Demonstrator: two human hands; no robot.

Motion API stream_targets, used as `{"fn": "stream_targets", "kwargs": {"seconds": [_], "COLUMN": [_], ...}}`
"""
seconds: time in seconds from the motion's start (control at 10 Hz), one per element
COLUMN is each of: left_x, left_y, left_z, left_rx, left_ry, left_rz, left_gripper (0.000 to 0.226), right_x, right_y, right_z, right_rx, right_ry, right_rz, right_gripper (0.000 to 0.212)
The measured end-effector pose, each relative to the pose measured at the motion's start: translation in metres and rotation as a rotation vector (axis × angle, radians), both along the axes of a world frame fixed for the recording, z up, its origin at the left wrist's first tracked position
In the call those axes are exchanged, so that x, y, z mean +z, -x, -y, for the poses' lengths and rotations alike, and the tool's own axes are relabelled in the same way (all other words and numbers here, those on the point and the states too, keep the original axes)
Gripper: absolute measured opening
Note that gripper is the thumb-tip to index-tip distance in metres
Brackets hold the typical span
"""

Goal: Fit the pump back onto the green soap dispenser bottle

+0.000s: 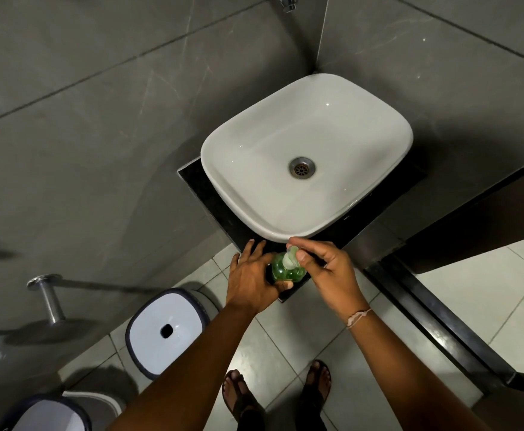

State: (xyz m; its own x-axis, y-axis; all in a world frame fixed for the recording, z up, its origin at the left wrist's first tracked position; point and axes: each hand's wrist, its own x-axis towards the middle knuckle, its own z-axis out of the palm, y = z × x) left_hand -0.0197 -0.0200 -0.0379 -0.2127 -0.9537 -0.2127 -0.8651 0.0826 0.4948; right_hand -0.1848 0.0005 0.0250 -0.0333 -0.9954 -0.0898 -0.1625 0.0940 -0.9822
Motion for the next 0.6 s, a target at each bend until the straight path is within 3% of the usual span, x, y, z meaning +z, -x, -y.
{"fn": "stream_targets", "kwargs": {"seconds": [0.4,0.5,0.6], "left_x": [0.007,0.009,0.014], "left_y": [0.001,0.000,-0.007], "left_z": [-0.003,-0.002,-0.004], "left_rx": [-0.014,-0.006,0.025], "left_ry": [-0.023,-0.039,-0.067], "left_rz": [0.032,0.033,0.057], "left_gripper": [0.076,0.091,0.101], "right_x": [0.002,0.007,0.017], "right_y": [-0.001,0.000,0.003], "right_z": [-0.004,-0.005,-0.006], "right_rx": [-0.062,-0.054,-0.110], "right_ry": [0.014,0.017,0.040], "right_rz": [-0.110,-0.059,-0.156], "right_gripper": [0.030,0.034,0.033]}}
